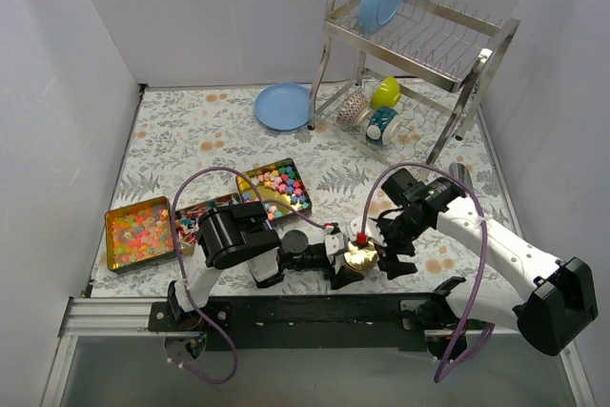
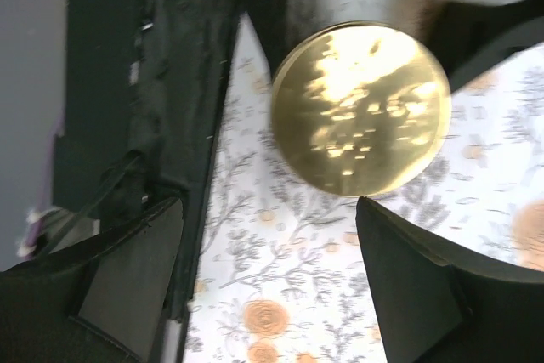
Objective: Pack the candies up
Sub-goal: Screw the bottle lid onto the packing bottle.
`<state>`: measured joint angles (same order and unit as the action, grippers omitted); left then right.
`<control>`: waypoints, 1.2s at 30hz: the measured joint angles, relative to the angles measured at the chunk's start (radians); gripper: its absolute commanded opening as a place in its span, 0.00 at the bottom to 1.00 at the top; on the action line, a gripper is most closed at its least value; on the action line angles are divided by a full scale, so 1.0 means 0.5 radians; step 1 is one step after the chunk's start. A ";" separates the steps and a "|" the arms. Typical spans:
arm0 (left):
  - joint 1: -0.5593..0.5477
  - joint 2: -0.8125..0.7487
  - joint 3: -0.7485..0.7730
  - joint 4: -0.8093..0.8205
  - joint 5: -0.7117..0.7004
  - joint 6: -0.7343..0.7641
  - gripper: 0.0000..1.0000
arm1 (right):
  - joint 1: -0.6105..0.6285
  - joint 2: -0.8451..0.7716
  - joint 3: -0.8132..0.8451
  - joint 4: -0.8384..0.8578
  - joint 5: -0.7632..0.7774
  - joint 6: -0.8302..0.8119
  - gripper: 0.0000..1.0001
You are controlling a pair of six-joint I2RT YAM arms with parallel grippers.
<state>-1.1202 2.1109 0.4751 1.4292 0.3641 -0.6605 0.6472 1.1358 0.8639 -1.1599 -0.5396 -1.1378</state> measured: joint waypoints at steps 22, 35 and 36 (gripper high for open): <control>0.011 0.002 0.001 0.001 0.030 0.005 0.00 | 0.060 0.412 0.082 0.439 -0.069 -0.239 0.94; 0.011 0.011 -0.001 0.001 0.058 0.112 0.00 | 0.124 0.253 -0.090 0.626 -0.063 -0.084 0.79; 0.011 0.012 -0.001 0.001 0.058 0.113 0.00 | 0.130 0.237 -0.102 0.646 -0.053 -0.041 0.79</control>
<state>-1.1145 2.1170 0.4747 1.4296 0.3931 -0.6041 0.7120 1.2541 0.8127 -0.8368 -0.5663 -1.1584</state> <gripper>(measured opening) 0.824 0.880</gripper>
